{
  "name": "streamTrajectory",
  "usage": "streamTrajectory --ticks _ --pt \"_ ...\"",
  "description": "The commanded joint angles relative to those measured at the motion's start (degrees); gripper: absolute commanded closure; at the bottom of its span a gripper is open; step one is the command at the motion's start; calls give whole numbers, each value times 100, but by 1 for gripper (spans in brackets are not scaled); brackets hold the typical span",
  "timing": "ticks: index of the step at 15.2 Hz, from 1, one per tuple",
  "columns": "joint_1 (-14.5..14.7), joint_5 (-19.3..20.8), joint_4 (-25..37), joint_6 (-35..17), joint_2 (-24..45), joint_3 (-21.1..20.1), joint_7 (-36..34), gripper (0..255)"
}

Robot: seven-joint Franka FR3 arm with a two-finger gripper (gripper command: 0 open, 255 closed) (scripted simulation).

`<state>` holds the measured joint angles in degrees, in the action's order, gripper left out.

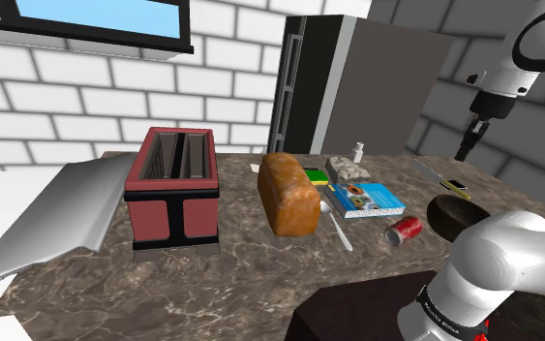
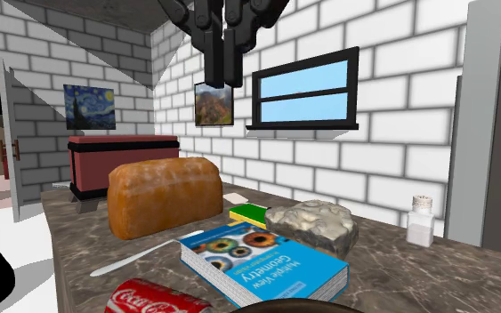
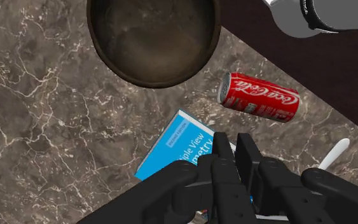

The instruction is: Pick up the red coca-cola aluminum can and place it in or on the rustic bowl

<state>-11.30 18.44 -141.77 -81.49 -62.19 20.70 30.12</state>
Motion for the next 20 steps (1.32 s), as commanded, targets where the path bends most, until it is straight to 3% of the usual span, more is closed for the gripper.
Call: streamTrajectory --ticks 1,2,3,4,20 --pt "-88 250 131 125 -51 258 294 255" --pt "-122 366 205 170 -57 384 433 255" --pt "-62 203 154 109 -7 220 249 255" --pt "-62 203 154 109 -7 220 249 0" --pt "2089 732 -1709 -1146 1068 1495 3256 0"
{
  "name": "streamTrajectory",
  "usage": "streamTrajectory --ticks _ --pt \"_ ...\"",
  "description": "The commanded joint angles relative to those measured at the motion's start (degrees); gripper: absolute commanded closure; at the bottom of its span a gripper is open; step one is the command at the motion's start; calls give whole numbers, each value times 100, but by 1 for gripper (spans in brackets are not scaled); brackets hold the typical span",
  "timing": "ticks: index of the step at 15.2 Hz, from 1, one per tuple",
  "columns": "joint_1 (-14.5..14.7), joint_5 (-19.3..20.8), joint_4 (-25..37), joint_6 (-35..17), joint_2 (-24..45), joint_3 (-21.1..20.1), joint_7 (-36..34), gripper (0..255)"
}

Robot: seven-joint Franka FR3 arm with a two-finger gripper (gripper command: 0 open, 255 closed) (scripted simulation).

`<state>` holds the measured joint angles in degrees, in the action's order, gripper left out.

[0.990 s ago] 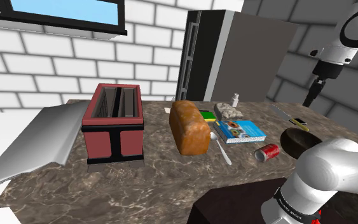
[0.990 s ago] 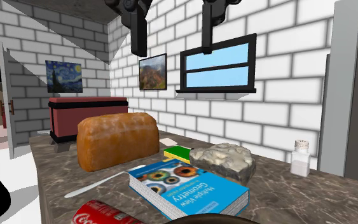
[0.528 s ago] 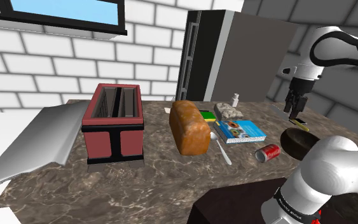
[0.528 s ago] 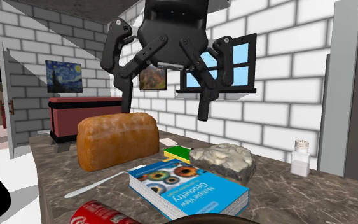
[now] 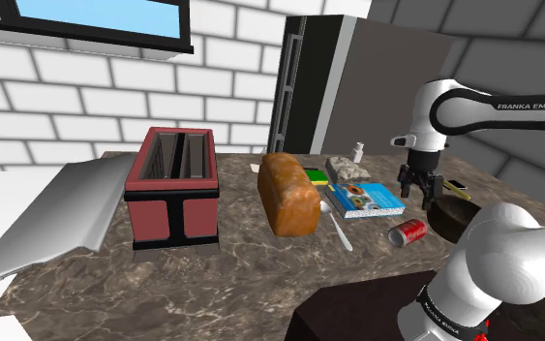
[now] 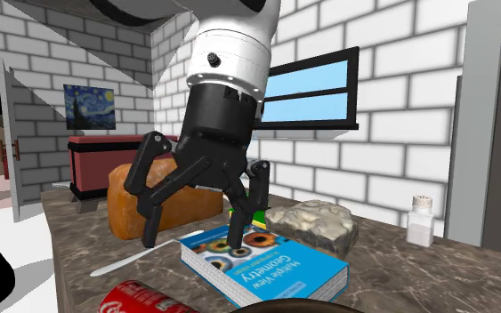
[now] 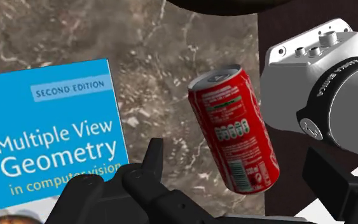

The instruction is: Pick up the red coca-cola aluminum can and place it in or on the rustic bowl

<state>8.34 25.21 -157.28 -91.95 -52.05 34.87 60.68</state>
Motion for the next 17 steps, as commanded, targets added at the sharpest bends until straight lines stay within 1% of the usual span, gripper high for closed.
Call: streamTrajectory --ticks 1,3,4,11,17 --pt "253 97 -284 -191 126 144 381 0" --pt "512 189 -541 -378 269 276 734 0" --pt "553 204 -581 -407 291 296 787 0" --pt "359 564 -1105 -959 366 578 773 0" --pt "359 564 -1105 -959 366 578 773 0"
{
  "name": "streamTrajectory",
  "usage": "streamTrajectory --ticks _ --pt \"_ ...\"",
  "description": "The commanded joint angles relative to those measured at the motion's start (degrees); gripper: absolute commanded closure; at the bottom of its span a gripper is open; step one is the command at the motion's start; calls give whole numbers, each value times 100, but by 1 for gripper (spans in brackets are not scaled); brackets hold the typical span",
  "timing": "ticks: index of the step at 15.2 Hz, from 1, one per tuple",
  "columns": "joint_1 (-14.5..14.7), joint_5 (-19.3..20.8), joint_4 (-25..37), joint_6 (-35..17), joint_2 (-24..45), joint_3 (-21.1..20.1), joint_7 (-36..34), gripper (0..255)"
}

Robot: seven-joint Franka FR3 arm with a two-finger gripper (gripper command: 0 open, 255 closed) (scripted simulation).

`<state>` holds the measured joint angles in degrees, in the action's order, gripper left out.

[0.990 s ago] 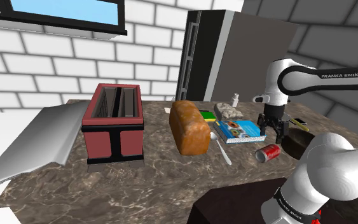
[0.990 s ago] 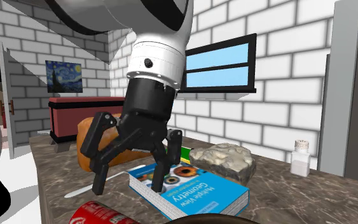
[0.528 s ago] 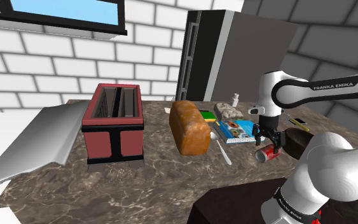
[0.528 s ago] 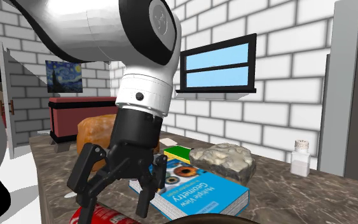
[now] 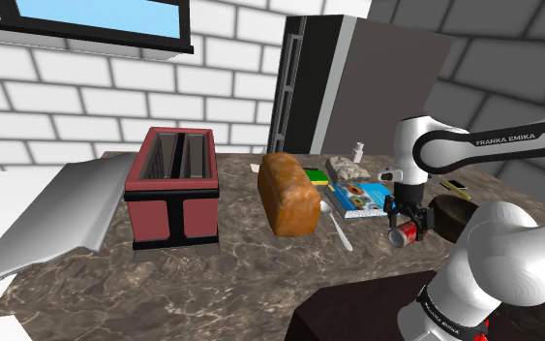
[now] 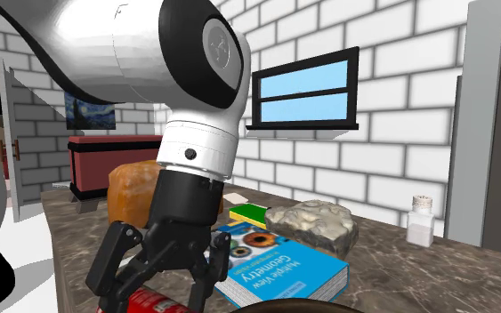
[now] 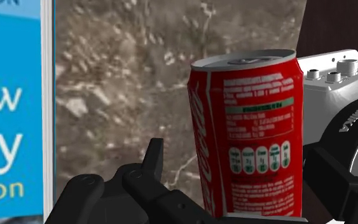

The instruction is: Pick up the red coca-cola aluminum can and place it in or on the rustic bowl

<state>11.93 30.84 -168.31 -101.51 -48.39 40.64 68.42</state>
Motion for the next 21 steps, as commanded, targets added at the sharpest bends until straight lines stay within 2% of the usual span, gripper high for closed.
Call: streamTrajectory --ticks 1,2,3,12,21 --pt "0 1 -2 -3 1 1 0 0" --pt "0 1 -1 -1 1 1 0 0" --pt "0 1 -1 -1 1 1 0 255" --pt "0 1 -2 -3 1 1 0 255" --pt "6 -393 425 911 -496 -473 27 255"
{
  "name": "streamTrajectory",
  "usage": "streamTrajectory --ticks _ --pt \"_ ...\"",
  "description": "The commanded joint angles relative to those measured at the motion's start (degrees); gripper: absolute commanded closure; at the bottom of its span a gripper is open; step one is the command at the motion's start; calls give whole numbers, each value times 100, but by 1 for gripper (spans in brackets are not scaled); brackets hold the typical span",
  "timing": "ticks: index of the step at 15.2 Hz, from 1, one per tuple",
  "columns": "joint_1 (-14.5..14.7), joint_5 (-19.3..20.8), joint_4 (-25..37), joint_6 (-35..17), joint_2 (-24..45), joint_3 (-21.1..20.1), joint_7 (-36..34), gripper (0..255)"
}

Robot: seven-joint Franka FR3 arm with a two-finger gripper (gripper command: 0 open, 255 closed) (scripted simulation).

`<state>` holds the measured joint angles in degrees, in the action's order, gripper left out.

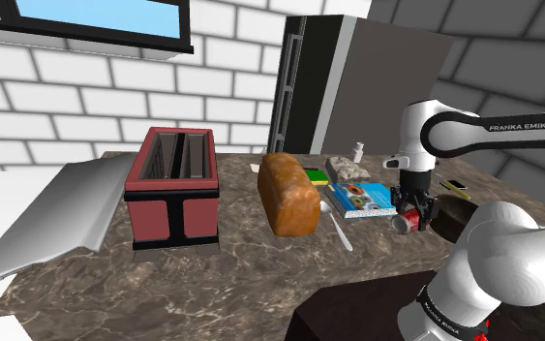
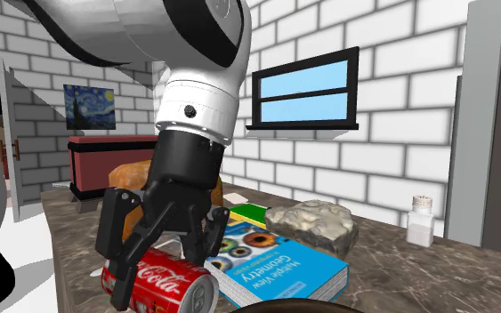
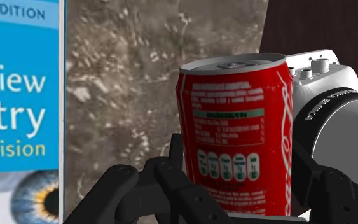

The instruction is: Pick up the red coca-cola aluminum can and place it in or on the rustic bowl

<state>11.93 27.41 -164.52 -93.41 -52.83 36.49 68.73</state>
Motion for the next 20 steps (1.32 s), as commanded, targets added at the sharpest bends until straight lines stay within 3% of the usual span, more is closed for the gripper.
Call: streamTrajectory --ticks 1,20 --pt "11 -92 100 193 -91 -105 -2 255" --pt "170 -753 1342 1700 -364 -837 42 255"
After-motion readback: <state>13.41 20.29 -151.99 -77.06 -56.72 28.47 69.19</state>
